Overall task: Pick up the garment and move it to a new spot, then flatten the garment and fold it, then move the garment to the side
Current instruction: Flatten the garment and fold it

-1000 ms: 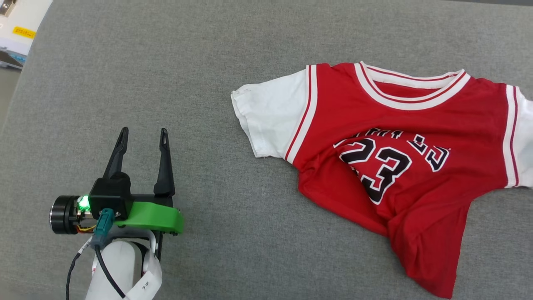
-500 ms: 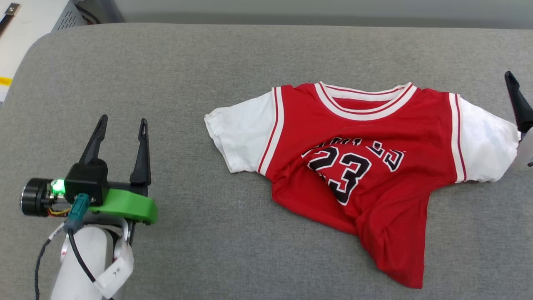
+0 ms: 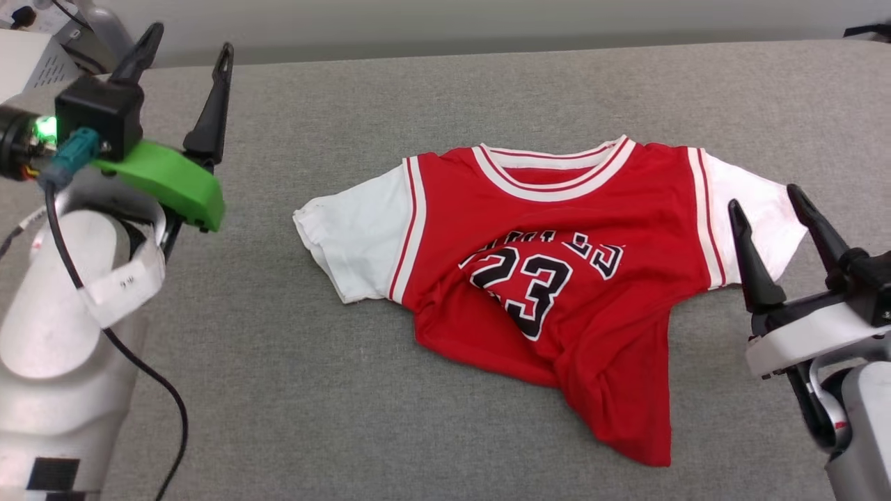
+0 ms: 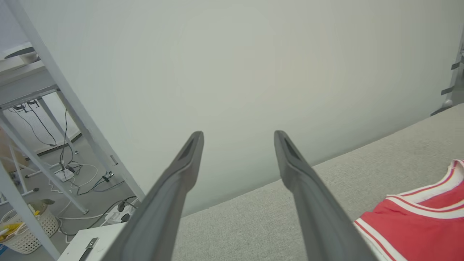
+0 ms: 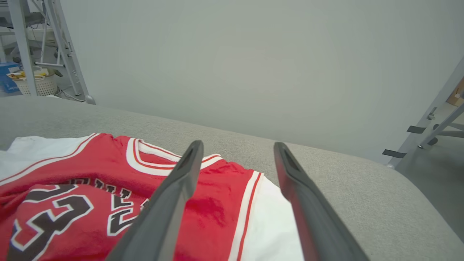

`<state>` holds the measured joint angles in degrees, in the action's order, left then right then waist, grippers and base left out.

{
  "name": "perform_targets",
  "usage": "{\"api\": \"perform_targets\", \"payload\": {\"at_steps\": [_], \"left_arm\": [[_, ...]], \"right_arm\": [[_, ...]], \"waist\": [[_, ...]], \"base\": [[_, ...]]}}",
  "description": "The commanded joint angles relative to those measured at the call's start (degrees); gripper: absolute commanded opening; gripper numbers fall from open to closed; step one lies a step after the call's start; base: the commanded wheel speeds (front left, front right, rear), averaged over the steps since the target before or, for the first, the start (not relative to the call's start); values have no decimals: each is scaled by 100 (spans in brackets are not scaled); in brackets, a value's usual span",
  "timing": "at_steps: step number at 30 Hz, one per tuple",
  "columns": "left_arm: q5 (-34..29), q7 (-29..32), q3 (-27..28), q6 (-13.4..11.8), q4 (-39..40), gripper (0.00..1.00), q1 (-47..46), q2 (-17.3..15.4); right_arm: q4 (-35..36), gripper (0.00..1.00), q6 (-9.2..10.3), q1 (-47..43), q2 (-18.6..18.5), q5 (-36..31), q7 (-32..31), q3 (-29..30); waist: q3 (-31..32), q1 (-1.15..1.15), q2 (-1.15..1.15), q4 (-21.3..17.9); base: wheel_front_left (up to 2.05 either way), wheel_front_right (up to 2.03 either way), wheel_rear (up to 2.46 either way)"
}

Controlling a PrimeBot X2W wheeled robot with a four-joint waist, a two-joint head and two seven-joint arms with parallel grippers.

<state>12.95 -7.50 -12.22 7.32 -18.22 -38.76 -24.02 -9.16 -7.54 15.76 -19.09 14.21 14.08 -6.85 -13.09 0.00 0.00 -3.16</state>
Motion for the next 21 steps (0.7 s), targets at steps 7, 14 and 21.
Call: {"api": "perform_targets", "payload": {"at_steps": [7, 14, 21], "left_arm": [[2261, 2509, -1891, 15, -314, 100, -1267, -940], [3463, 4079, -3087, 16, -648, 100, -1788, -1332], [4038, 4802, -4042, 16, -1014, 100, -2091, -1517]], "right_arm": [[847, 100, 5, -589, 485, -317, -134, 6], [1017, 100, 5, -535, 581, -381, -193, -108], [1001, 100, 5, -349, 597, -369, -166, -179]], "waist": [[-268, 0, 0, -328], [-505, 0, 0, -503], [-776, 0, 0, -640]], "base": [[0, 0, 0], [0, 0, 0], [0, 0, 0]]}}
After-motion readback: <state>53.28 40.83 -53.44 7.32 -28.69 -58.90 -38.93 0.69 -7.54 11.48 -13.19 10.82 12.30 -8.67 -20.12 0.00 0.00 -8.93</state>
